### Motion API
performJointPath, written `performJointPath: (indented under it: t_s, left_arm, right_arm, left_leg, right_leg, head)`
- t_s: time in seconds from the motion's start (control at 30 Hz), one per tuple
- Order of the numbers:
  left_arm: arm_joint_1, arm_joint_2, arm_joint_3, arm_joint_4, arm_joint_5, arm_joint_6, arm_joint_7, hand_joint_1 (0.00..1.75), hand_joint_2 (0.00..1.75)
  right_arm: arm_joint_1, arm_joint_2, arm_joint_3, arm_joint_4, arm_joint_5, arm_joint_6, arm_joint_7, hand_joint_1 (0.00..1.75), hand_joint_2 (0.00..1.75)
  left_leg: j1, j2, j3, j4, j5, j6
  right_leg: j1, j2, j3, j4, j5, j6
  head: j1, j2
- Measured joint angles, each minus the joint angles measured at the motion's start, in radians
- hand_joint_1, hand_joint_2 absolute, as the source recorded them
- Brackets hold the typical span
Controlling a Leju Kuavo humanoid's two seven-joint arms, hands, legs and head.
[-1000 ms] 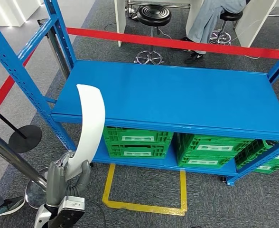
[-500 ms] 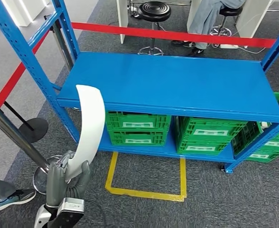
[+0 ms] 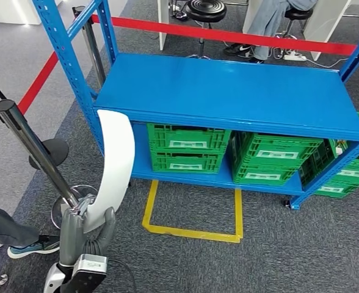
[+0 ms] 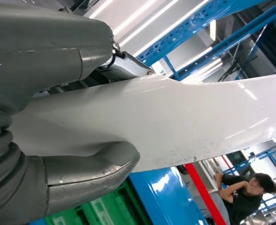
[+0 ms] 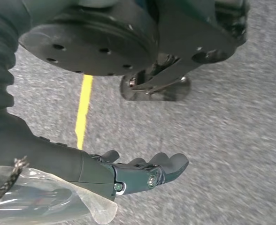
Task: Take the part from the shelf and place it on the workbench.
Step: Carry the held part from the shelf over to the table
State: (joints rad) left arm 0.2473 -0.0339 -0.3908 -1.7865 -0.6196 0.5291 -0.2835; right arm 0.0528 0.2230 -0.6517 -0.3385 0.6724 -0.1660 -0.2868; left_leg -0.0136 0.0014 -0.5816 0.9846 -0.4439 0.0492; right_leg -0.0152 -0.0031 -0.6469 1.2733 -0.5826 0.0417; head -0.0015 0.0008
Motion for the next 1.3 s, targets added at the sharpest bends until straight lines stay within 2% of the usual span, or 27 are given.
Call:
performJointPath:
  t_s: [0.07,0.13,0.17,0.23,0.27,0.33,0.4,0.43,0.47,0.5,0.57,0.63,0.67,0.73,0.77,0.83,0.9,0.93,0.97,1.0,1.03,1.1,1.13,1.17,1.23,1.27,1.3]
  left_arm:
    - [-0.002,0.0,-0.001,0.0,0.003,-0.001,-0.008,1.75,1.75]
    - [-0.004,0.0,-0.002,0.0,0.006,-0.001,-0.012,1.75,1.75]
    - [-0.005,0.0,-0.002,0.0,0.007,-0.001,-0.013,1.75,1.75]
    - [-0.006,0.001,-0.002,0.0,0.009,-0.001,-0.014,1.75,1.75]
    - [-0.005,0.001,-0.003,0.0,0.01,-0.001,-0.014,1.75,1.75]
    - [-0.005,0.002,-0.002,0.001,0.011,-0.002,-0.014,1.75,1.75]
    - [-0.006,0.003,-0.002,0.001,0.013,-0.004,-0.016,1.75,1.75]
    - [-0.006,0.004,-0.002,0.002,0.015,-0.006,-0.017,1.75,1.75]
    - [-0.007,0.004,-0.002,0.003,0.018,-0.008,-0.019,1.75,1.75]
    - [-0.009,0.005,-0.002,0.004,0.02,-0.009,-0.021,1.75,1.75]
    - [-0.012,0.005,-0.003,0.006,0.024,-0.014,-0.024,1.75,1.75]
    - [-0.018,0.004,-0.003,0.007,0.029,-0.021,-0.027,1.75,1.75]
    - [-0.022,0.004,-0.003,0.007,0.032,-0.024,-0.028,1.75,1.75]
    - [-0.027,0.003,-0.003,0.01,0.039,-0.031,-0.032,1.75,1.75]
    - [-0.03,0.002,-0.003,0.012,0.043,-0.035,-0.035,1.75,1.75]
    - [-0.038,-0.002,-0.003,0.016,0.048,-0.044,-0.042,1.75,1.75]
    - [-0.044,-0.006,-0.003,0.023,0.051,-0.051,-0.047,1.75,1.75]
    - [-0.046,-0.008,-0.003,0.026,0.051,-0.054,-0.049,1.75,1.75]
    - [-0.048,-0.009,-0.003,0.03,0.051,-0.056,-0.051,1.75,1.75]
    - [-0.049,-0.01,-0.003,0.033,0.052,-0.057,-0.051,1.75,1.75]
    - [-0.051,-0.011,-0.003,0.036,0.052,-0.058,-0.052,1.75,1.75]
    - [-0.054,-0.013,-0.003,0.039,0.052,-0.058,-0.053,1.75,1.75]
    - [-0.056,-0.014,-0.003,0.041,0.052,-0.058,-0.054,1.75,1.75]
    - [-0.058,-0.015,-0.003,0.041,0.052,-0.058,-0.054,1.75,1.75]
    - [-0.06,-0.016,-0.003,0.043,0.052,-0.06,-0.055,1.75,1.75]
    - [-0.061,-0.017,-0.003,0.045,0.052,-0.061,-0.056,1.75,1.75]
    - [-0.061,-0.017,-0.003,0.046,0.052,-0.062,-0.056,1.75,1.75]
  right_arm:
    - [0.013,0.011,-0.011,-0.037,0.014,0.019,0.01,0.0,1.75]
    - [0.018,0.02,-0.017,-0.065,0.021,0.026,0.014,0.0,1.75]
    - [0.02,0.024,-0.02,-0.075,0.023,0.028,0.015,0.0,1.75]
    - [0.027,0.032,-0.026,-0.087,0.024,0.029,0.017,0.0,1.75]
    - [0.031,0.035,-0.029,-0.093,0.024,0.03,0.018,0.0,1.75]
    - [0.038,0.04,-0.034,-0.103,0.028,0.032,0.02,0.0,1.75]
    - [0.043,0.045,-0.039,-0.117,0.036,0.042,0.027,0.0,1.75]
    - [0.049,0.05,-0.042,-0.131,0.044,0.053,0.035,0.0,1.75]
    - [0.056,0.056,-0.046,-0.149,0.052,0.066,0.046,0.0,1.75]
    - [0.065,0.065,-0.051,-0.172,0.061,0.08,0.058,0.0,1.75]
    - [0.082,0.083,-0.06,-0.217,0.072,0.101,0.076,0.0,1.75]
    - [0.095,0.096,-0.065,-0.252,0.07,0.111,0.088,0.0,1.75]
    - [0.101,0.1,-0.066,-0.268,0.065,0.114,0.093,0.0,1.75]
    - [0.113,0.104,-0.066,-0.298,0.05,0.118,0.103,0.0,1.75]
    - [0.121,0.105,-0.066,-0.312,0.04,0.12,0.109,0.0,1.75]
    - [0.139,0.107,-0.057,-0.342,0.007,0.122,0.126,0.0,1.75]
    - [0.16,0.109,-0.036,-0.376,-0.032,0.122,0.148,0.0,1.75]
    - [0.17,0.111,-0.023,-0.393,-0.047,0.122,0.157,0.0,1.75]
    - [0.178,0.113,-0.011,-0.406,-0.057,0.121,0.164,0.0,1.75]
    - [0.186,0.115,-0.001,-0.418,-0.064,0.121,0.168,0.0,1.75]
    - [0.191,0.116,0.008,-0.429,-0.068,0.121,0.17,0.0,1.75]
    - [0.197,0.118,0.023,-0.447,-0.071,0.121,0.171,0.0,1.75]
    - [0.197,0.119,0.029,-0.455,-0.073,0.12,0.172,0.0,1.75]
    - [0.198,0.12,0.034,-0.461,-0.076,0.12,0.174,0.0,1.75]
    - [0.208,0.122,0.044,-0.474,-0.088,0.116,0.184,0.0,1.75]
    - [0.215,0.123,0.05,-0.482,-0.097,0.114,0.19,0.0,1.75]
    - [0.223,0.124,0.057,-0.492,-0.107,0.112,0.196,0.0,1.75]
  left_leg:
    - [-0.007,-0.003,-0.024,0.002,0.023,-0.002]
    - [-0.011,-0.003,-0.037,0.004,0.044,-0.008]
    - [-0.011,-0.002,-0.042,0.003,0.054,-0.012]
    - [-0.007,-0.001,-0.049,0.002,0.069,-0.022]
    - [-0.006,-0.002,-0.055,0.01,0.056,-0.029]
    - [-0.001,-0.003,-0.079,0.085,-0.028,-0.042]
    - [0.004,-0.003,-0.107,0.22,-0.128,-0.052]
    - [0.007,-0.003,-0.111,0.274,-0.148,-0.055]
    - [0.009,-0.003,-0.103,0.301,-0.146,-0.058]
    - [0.012,-0.003,-0.078,0.29,-0.126,-0.06]
    - [0.015,-0.003,0.014,0.17,-0.082,-0.06]
    - [0.013,-0.003,0.09,0.044,-0.074,-0.053]
    - [0.011,-0.004,0.103,0.015,-0.078,-0.048]
    - [0.01,-0.003,0.098,0.0,-0.075,-0.036]
    - [0.012,-0.002,0.093,-0.004,-0.068,-0.028]
    - [0.016,0.0,0.076,-0.01,-0.051,-0.01]
    - [0.013,0.001,0.054,-0.009,-0.034,-0.002]
    - [0.012,0.002,0.043,-0.009,-0.024,-0.002]
    - [0.011,0.002,0.031,-0.008,-0.015,-0.003]
    - [0.011,0.002,0.019,-0.007,-0.007,-0.004]
    - [0.01,0.001,0.009,-0.006,0.002,-0.007]
    - [0.009,-0.001,-0.01,-0.001,0.016,-0.015]
    - [0.007,-0.001,-0.017,0.002,0.025,-0.02]
    - [0.006,-0.002,-0.023,0.003,0.033,-0.025]
    - [0.008,-0.003,-0.03,0.002,0.05,-0.035]
    - [0.01,-0.004,-0.034,0.006,0.044,-0.04]
    - [0.012,-0.005,-0.04,0.023,0.02,-0.044]
  right_leg:
    - [0.009,0.003,0.112,-0.132,0.037,-0.019]
    - [0.018,0.005,0.22,-0.287,0.02,-0.031]
    - [0.022,0.006,0.245,-0.331,0.009,-0.034]
    - [0.024,0.003,0.239,-0.351,0.017,-0.041]
    - [0.023,-0.001,0.23,-0.352,0.027,-0.048]
    - [0.02,-0.009,0.206,-0.352,0.049,-0.06]
    - [0.021,-0.013,0.181,-0.346,0.069,-0.064]
    - [0.021,-0.015,0.167,-0.34,0.078,-0.063]
    - [0.021,-0.017,0.153,-0.333,0.086,-0.062]
    - [0.02,-0.019,0.136,-0.325,0.093,-0.06]
    - [0.018,-0.021,0.106,-0.307,0.103,-0.054]
    - [0.019,-0.02,0.083,-0.291,0.113,-0.044]
    - [0.019,-0.02,0.074,-0.287,0.119,-0.038]
    - [0.019,-0.02,0.062,-0.285,0.131,-0.026]
    - [0.018,-0.017,0.053,-0.28,0.124,-0.02]
    - [0.016,-0.007,0.025,-0.219,0.064,-0.01]
    - [0.013,0.0,-0.015,-0.087,-0.024,-0.004]
    - [0.012,0.0,-0.029,-0.028,-0.049,-0.002]
    - [0.011,0.0,-0.03,0.004,-0.052,0.0]
    - [0.01,0.0,-0.012,-0.002,-0.035,0.0]
    - [0.009,0.001,0.027,-0.048,-0.006,-0.001]
    - [0.006,0.005,0.136,-0.201,0.034,-0.002]
    - [0.006,0.009,0.179,-0.266,0.038,-0.004]
    - [0.007,0.013,0.204,-0.308,0.036,-0.005]
    - [0.011,0.013,0.2,-0.326,0.039,-0.015]
    - [0.011,0.009,0.191,-0.326,0.047,-0.024]
    - [0.012,0.004,0.181,-0.327,0.055,-0.035]
  head:
    - [0.0,0.0]
    - [-0.002,0.0]
    - [-0.002,0.0]
    - [-0.003,0.0]
    - [-0.003,0.0]
    - [-0.005,0.0]
    - [-0.008,0.0]
    - [-0.008,0.0]
    - [-0.008,0.0]
    - [-0.008,0.0]
    - [-0.008,0.0]
    - [-0.008,0.0]
    - [-0.008,0.0]
    - [-0.007,0.0]
    - [-0.007,0.0]
    - [-0.003,0.0]
    - [0.0,0.0]
    - [0.0,0.0]
    - [0.0,0.0]
    - [0.0,0.0]
    - [0.0,0.0]
    - [0.0,0.0]
    - [-0.001,0.0]
    - [-0.001,0.0]
    - [-0.002,0.0]
    - [-0.002,0.0]
    - [-0.003,0.0]
